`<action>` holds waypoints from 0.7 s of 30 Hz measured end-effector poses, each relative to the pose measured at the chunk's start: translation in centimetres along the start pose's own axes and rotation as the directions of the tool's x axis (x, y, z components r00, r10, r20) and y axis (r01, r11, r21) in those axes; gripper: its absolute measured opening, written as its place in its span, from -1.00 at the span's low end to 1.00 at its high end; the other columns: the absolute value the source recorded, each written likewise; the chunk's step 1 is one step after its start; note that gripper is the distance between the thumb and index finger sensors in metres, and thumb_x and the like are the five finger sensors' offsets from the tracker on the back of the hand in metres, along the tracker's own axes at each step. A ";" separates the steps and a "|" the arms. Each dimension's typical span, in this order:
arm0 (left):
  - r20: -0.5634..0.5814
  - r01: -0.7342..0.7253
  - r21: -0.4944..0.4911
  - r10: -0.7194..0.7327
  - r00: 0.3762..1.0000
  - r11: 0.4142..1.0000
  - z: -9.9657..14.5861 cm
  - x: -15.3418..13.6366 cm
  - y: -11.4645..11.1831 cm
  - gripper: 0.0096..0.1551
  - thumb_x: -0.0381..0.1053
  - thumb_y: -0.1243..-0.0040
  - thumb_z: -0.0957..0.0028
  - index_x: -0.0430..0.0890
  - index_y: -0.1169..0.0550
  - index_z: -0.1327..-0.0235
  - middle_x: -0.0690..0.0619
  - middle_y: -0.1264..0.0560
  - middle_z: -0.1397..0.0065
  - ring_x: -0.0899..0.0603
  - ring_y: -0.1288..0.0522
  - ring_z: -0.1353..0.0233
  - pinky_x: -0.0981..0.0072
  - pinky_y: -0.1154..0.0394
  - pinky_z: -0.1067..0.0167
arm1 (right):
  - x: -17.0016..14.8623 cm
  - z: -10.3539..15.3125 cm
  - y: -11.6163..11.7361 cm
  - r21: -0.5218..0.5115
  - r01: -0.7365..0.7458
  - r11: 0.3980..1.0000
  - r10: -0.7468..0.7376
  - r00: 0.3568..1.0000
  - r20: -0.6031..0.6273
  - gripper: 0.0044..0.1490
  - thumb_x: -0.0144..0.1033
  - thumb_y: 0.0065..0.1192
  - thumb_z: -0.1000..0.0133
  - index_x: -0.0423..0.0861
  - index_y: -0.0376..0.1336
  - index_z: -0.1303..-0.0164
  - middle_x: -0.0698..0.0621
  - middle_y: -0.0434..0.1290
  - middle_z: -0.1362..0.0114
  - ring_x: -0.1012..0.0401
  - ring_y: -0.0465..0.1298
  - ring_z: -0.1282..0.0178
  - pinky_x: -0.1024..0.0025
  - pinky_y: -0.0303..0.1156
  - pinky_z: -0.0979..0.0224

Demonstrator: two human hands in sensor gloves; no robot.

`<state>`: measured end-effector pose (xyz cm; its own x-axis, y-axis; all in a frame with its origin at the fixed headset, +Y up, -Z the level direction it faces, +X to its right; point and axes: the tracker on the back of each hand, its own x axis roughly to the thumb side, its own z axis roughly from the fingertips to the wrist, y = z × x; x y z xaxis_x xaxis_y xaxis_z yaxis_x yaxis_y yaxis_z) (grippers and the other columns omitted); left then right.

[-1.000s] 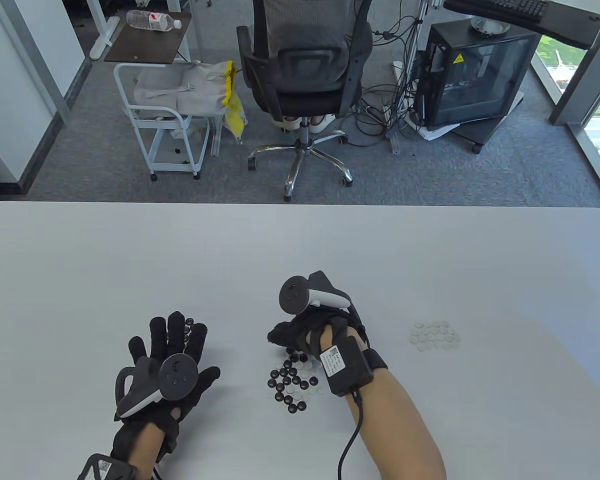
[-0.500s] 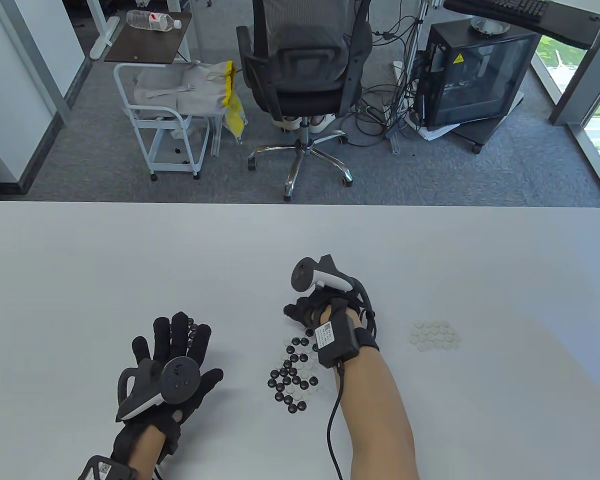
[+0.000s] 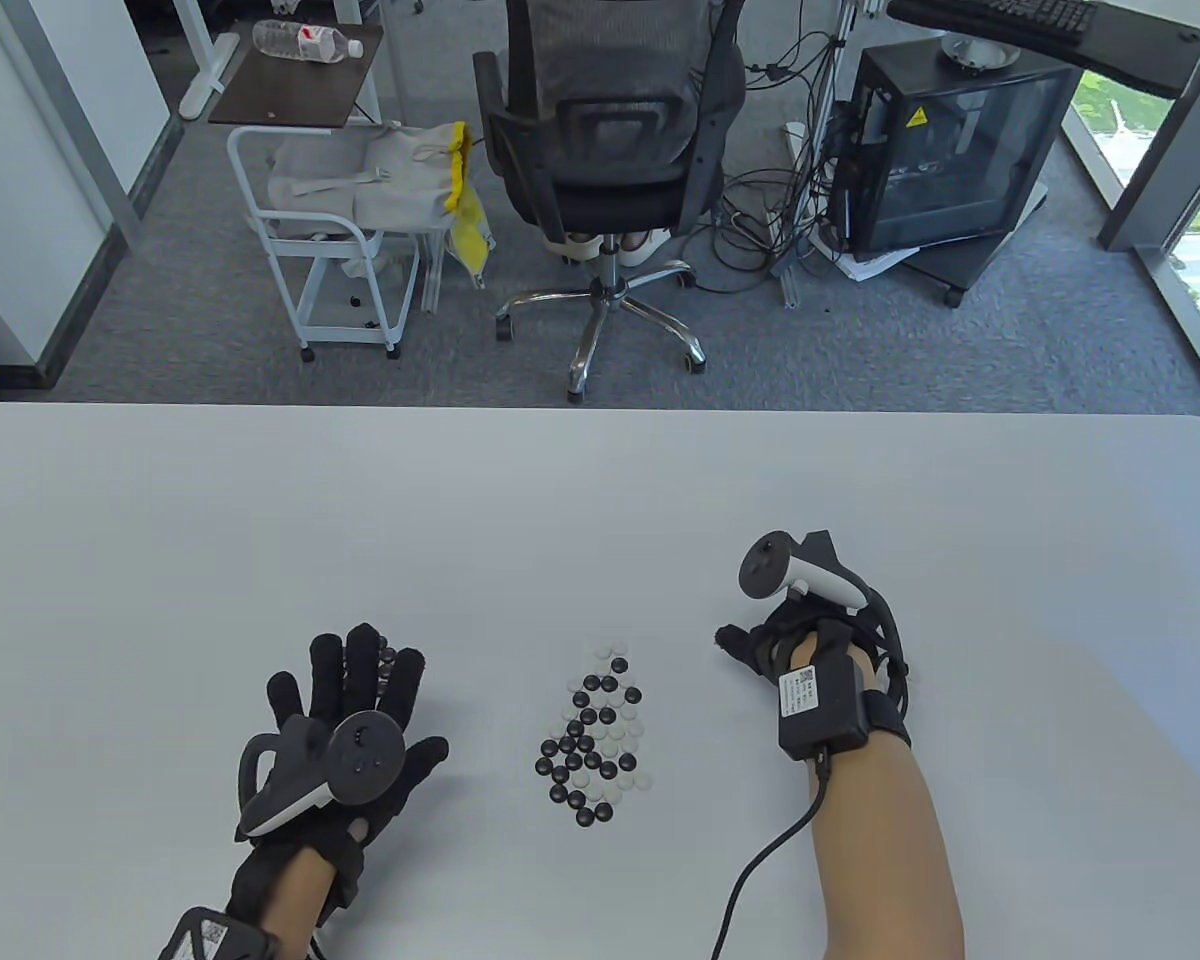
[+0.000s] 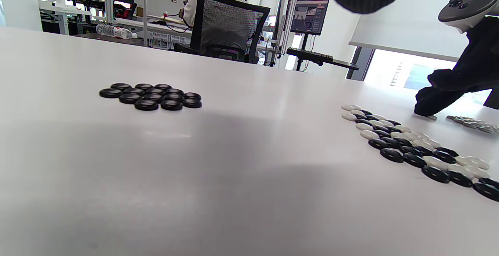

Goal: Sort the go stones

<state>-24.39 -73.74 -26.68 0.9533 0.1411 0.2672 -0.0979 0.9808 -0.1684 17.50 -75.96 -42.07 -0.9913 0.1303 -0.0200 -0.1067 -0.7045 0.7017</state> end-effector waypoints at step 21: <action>-0.003 -0.007 0.015 0.007 1.000 1.000 0.0 -0.1 0.2 0.01 0.32 0.13 -0.21 -0.10 0.17 -0.72 -0.38 0.52 -0.63 -0.53 0.58 -0.49 -0.69 0.48 -0.13 | -2.7 0.4 -0.8 -0.018 0.011 1.000 -0.013 0.992 -0.124 0.01 0.13 -0.28 -0.20 -0.31 0.14 -0.68 -0.53 -0.36 -0.69 -0.49 -0.48 -0.54 -0.76 -0.47 -0.29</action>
<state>-24.54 -73.59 -26.70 0.9534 0.1474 0.2631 -0.1087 0.9818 -0.1560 20.26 -75.45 -42.32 -0.9917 0.0525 -0.1173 -0.1193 -0.7152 0.6887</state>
